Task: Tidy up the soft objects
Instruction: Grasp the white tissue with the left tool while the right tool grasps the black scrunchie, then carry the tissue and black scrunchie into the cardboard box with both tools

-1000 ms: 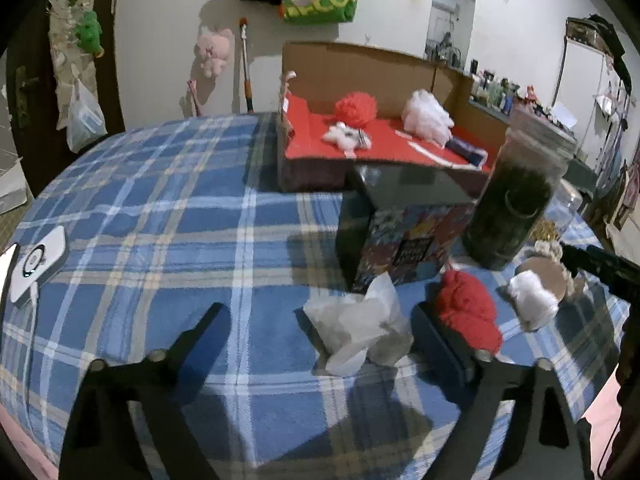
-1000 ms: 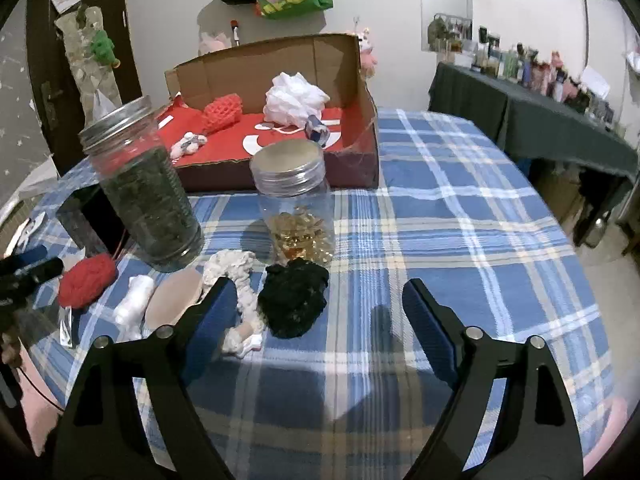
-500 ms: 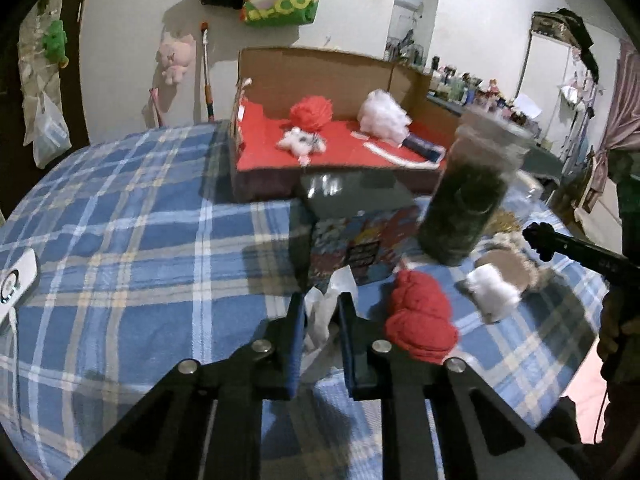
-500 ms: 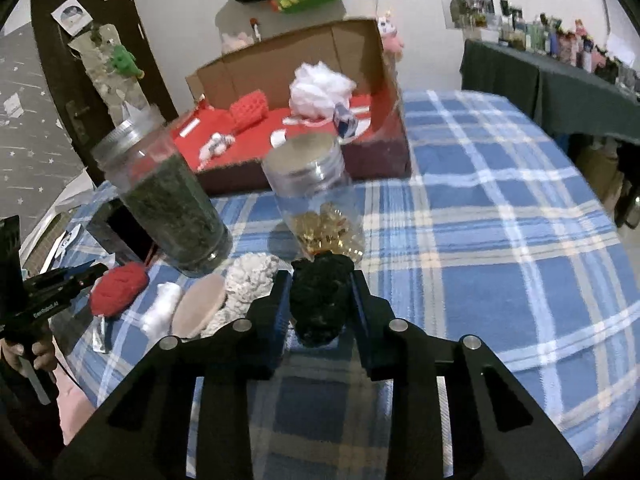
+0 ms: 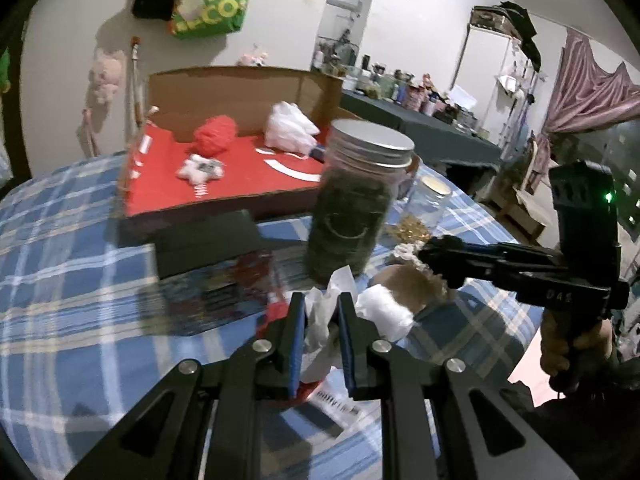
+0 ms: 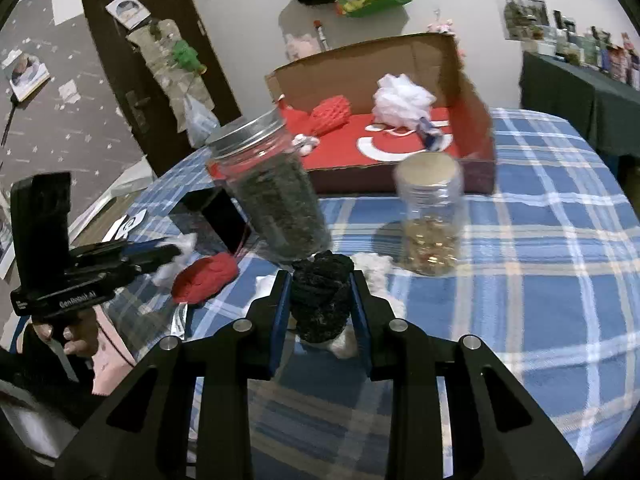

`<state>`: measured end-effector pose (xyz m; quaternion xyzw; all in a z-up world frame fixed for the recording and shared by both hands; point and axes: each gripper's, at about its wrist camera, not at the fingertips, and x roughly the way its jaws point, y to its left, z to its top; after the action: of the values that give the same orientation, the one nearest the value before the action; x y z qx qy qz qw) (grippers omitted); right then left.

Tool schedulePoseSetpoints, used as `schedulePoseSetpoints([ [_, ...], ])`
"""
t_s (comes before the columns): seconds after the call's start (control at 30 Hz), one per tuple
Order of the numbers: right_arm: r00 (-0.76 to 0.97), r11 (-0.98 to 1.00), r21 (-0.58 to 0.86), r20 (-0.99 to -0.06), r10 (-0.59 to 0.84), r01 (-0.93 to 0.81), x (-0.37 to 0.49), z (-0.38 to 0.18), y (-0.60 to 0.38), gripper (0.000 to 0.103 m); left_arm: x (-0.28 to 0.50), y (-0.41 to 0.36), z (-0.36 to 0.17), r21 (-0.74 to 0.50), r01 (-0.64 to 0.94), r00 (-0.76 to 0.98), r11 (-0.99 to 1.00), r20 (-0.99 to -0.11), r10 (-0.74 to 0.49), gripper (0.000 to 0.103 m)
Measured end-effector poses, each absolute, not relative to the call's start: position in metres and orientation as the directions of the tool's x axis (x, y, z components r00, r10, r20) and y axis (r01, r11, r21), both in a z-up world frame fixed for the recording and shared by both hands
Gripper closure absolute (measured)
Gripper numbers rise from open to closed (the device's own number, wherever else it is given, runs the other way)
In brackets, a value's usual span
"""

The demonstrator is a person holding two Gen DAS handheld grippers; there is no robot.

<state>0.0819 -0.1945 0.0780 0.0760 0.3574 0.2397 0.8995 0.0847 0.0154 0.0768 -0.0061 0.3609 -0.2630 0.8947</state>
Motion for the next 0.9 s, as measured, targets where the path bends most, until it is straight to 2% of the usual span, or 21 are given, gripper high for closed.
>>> schedulePoseSetpoints([
  [0.47, 0.596, 0.854, 0.322, -0.614, 0.517, -0.409, 0.098, 0.073, -0.181, 0.075, 0.1, 0.006, 0.07, -0.209, 0.481, 0.569, 0.851, -0.664, -0.485, 0.086],
  [0.9, 0.618, 0.871, 0.332, -0.614, 0.491, -0.362, 0.094, 0.075, -0.207, 0.075, 0.088, 0.055, 0.083, -0.212, 0.41, 0.623, 0.887, -0.645, -0.442, 0.086],
])
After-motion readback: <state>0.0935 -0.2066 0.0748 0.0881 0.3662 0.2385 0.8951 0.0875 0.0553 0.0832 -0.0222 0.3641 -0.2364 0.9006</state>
